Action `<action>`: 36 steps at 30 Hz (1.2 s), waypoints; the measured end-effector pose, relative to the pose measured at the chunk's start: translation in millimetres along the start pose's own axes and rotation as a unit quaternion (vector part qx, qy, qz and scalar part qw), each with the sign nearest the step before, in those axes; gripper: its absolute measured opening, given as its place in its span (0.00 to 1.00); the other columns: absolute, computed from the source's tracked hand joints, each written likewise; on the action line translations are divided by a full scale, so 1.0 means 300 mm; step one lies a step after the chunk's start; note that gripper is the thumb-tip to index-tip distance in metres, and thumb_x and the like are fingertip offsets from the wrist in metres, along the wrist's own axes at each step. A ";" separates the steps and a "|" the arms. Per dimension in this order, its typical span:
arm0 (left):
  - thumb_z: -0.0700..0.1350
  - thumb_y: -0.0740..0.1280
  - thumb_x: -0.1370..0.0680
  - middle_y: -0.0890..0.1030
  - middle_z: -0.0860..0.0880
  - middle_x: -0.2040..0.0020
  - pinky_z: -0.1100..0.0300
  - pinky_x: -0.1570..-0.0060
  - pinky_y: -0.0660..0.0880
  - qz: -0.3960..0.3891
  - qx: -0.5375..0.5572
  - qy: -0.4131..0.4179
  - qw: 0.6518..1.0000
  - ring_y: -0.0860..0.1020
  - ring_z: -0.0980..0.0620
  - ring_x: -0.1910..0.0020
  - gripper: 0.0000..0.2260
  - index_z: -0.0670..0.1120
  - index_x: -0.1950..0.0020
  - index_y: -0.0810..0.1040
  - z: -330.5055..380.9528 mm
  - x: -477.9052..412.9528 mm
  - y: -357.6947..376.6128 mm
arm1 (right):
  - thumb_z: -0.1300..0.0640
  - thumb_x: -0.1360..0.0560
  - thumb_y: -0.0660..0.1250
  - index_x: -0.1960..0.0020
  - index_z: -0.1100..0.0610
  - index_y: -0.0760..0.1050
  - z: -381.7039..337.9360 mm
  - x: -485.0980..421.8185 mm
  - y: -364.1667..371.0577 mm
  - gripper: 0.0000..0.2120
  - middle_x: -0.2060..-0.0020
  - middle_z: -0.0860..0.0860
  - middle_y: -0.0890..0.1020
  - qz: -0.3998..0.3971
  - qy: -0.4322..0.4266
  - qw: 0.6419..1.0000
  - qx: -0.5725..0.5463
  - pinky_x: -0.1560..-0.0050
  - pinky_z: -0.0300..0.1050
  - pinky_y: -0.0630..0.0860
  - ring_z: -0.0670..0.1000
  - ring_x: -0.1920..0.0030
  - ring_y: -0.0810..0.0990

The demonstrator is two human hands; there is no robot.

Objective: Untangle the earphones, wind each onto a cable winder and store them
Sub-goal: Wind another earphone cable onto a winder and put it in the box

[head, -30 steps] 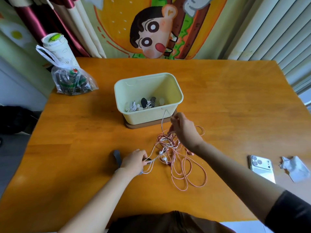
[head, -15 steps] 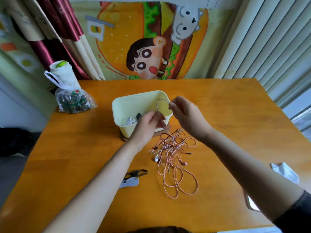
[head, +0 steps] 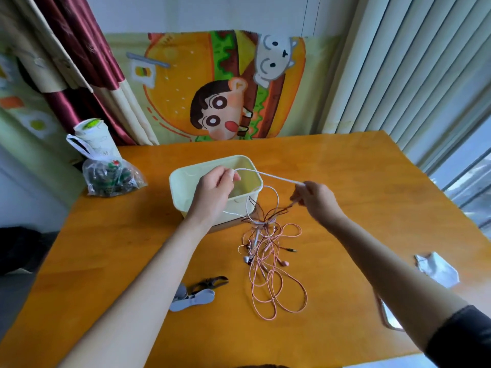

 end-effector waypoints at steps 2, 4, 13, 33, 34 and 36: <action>0.43 0.57 0.18 0.66 0.53 0.71 0.61 0.70 0.61 -0.003 -0.079 0.007 0.997 0.64 0.56 0.72 0.13 0.48 0.60 0.74 -0.038 0.004 0.002 | 0.58 0.19 0.57 0.65 0.54 0.73 -0.074 -0.017 -0.083 0.16 0.69 0.51 0.80 0.073 -0.029 0.995 -0.069 0.51 0.51 0.78 0.51 0.65 0.78; 0.43 0.59 0.18 0.68 0.54 0.72 0.58 0.67 0.62 -0.012 -0.121 0.004 0.993 0.65 0.54 0.71 0.13 0.48 0.62 0.73 -0.071 0.008 0.017 | 0.55 0.19 0.58 0.63 0.57 0.73 -0.169 -0.019 -0.162 0.15 0.73 0.47 0.76 0.130 -0.087 0.982 -0.103 0.56 0.53 0.79 0.49 0.68 0.78; 0.42 0.59 0.18 0.68 0.47 0.66 0.57 0.61 0.62 -0.067 -0.070 -0.006 0.995 0.65 0.54 0.66 0.11 0.44 0.60 0.72 -0.070 0.011 0.038 | 0.47 0.24 0.65 0.55 0.57 0.78 -0.136 0.030 -0.158 0.13 0.65 0.51 0.78 0.002 -0.064 0.983 0.170 0.68 0.42 0.67 0.52 0.64 0.75; 0.50 0.53 0.18 0.80 0.45 0.56 0.54 0.47 0.76 -0.209 0.149 -0.068 0.964 0.80 0.49 0.56 0.15 0.42 0.45 0.73 -0.069 0.133 0.178 | 0.59 0.18 0.55 0.62 0.53 0.72 -0.248 0.132 -0.006 0.15 0.71 0.46 0.76 -0.110 -0.118 0.981 -0.111 0.74 0.30 0.63 0.39 0.77 0.68; 0.50 0.55 0.19 0.79 0.46 0.58 0.58 0.49 0.76 -0.234 0.115 -0.060 0.963 0.79 0.51 0.58 0.13 0.43 0.45 0.74 -0.084 0.149 0.193 | 0.59 0.18 0.54 0.61 0.53 0.72 -0.247 0.130 -0.014 0.15 0.71 0.47 0.75 -0.102 -0.096 0.981 -0.137 0.76 0.30 0.63 0.40 0.77 0.67; 0.47 0.60 0.19 0.77 0.49 0.60 0.68 0.55 0.74 -0.264 0.002 -0.050 0.963 0.76 0.58 0.61 0.08 0.45 0.47 0.76 -0.133 0.169 0.212 | 0.58 0.18 0.54 0.60 0.54 0.72 -0.252 0.126 -0.049 0.14 0.72 0.49 0.73 -0.076 -0.067 0.979 -0.176 0.78 0.30 0.61 0.40 0.78 0.65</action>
Point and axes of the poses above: each hand's wrist, its own x-axis away from the middle knuckle, its own y-axis out of the palm, z = x × y, the point moved 3 cm from there along -x, towards the middle knuckle
